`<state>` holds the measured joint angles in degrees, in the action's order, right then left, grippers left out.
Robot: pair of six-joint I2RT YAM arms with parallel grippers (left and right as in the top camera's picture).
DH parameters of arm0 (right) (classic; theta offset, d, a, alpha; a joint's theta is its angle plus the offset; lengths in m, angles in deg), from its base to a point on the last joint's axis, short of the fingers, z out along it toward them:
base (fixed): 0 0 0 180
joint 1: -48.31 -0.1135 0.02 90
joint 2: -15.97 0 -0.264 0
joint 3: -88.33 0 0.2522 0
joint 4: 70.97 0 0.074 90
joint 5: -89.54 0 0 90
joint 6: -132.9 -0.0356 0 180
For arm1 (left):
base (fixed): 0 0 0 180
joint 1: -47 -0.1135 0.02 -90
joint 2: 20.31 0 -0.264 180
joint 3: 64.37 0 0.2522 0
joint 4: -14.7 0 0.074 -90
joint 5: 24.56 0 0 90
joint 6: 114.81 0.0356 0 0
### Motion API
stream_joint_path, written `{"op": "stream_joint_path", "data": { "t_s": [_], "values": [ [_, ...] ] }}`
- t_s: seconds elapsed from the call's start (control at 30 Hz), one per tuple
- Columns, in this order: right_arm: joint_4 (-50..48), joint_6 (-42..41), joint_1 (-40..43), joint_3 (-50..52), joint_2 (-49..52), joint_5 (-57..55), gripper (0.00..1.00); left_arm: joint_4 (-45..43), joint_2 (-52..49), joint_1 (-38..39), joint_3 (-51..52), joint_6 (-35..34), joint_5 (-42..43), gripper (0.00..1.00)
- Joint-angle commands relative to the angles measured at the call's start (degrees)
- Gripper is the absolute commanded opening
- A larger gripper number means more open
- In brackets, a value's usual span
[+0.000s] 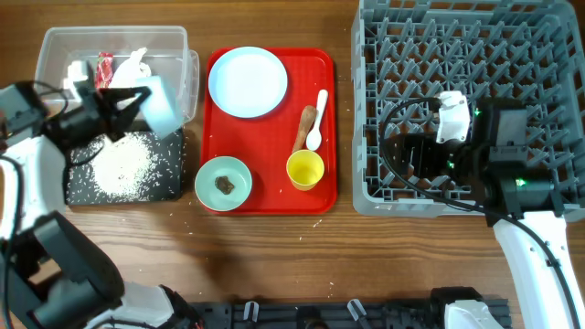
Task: Sort waste into correct bins and load items into the dishwasher rack
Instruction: 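Return the emptied bowl to the red tray with the left gripper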
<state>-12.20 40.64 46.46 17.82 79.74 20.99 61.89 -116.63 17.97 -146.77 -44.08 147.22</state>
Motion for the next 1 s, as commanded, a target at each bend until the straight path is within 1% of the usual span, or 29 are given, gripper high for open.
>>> {"op": "stream_joint_path", "data": {
  "t_s": [0.0,0.07,0.1,0.13,0.2,0.27,0.33,0.43,0.57,0.6,0.67,0.73,0.77,0.8,0.87,0.93,0.97],
  "values": [
    [0.00,0.61,-0.39,-0.90,0.42,0.92,1.00,-1.66,5.05,11.45,-0.81,0.35,-16.68,0.04],
    [0.04,0.61,-0.39,-0.90,0.42,0.92,1.00,-2.69,5.44,19.52,-0.81,4.15,-27.80,0.04],
    [0.15,0.61,-0.39,-0.90,0.42,0.92,1.00,-2.64,5.27,24.39,-0.81,5.66,-36.57,0.04],
    [0.35,0.61,-0.39,-0.90,0.42,0.92,1.00,-2.19,4.57,32.48,-0.81,7.74,-50.34,0.04],
    [0.72,0.63,-0.39,-0.90,0.42,0.92,1.00,-0.74,3.34,42.42,-0.79,11.50,-65.59,0.04],
    [0.76,0.61,-0.39,-0.90,0.42,0.94,1.00,0.46,1.66,49.75,-0.79,11.63,-77.55,0.04],
    [0.74,0.61,-0.39,-0.90,0.42,0.92,1.00,0.68,-0.68,55.12,-0.79,11.63,-84.30,0.04],
    [1.14,0.59,-0.39,-0.90,0.42,0.92,1.00,0.87,-4.39,58.86,-0.79,11.63,-88.06,0.04],
    [1.25,0.63,-0.39,-0.90,0.42,0.92,1.00,0.42,-9.20,59.30,-0.79,11.58,-88.30,0.04],
    [1.14,0.63,-0.39,-0.90,0.42,0.92,1.00,0.63,-9.20,59.32,-0.79,11.56,-88.24,0.11],
    [1.11,0.61,-0.39,-0.90,0.42,0.92,1.00,0.81,-8.41,59.30,-1.03,9.33,-88.24,0.47],
    [1.36,0.63,-0.39,-0.90,0.42,0.94,1.00,4.31,-7.04,59.23,-3.43,8.07,-86.97,0.62],
    [1.36,0.61,-0.39,-0.90,0.42,0.92,1.00,8.09,-5.90,59.23,-5.97,7.65,-85.85,0.67],
    [1.31,0.59,-0.39,-0.90,0.42,0.92,1.00,11.13,-4.98,59.23,-7.85,6.38,-85.74,0.69],
    [1.36,0.57,-0.39,-0.90,0.42,0.94,1.00,17.66,-2.97,59.21,-10.27,2.75,-85.74,0.70],
    [1.75,0.59,-0.39,-0.90,0.42,0.92,1.00,23.43,-2.54,59.08,-9.90,-2.23,-85.70,0.69],
    [1.75,0.59,-0.39,-0.90,0.42,0.92,1.00,24.81,-2.73,59.10,-8.98,-3.02,-85.68,0.68]
  ]
}}
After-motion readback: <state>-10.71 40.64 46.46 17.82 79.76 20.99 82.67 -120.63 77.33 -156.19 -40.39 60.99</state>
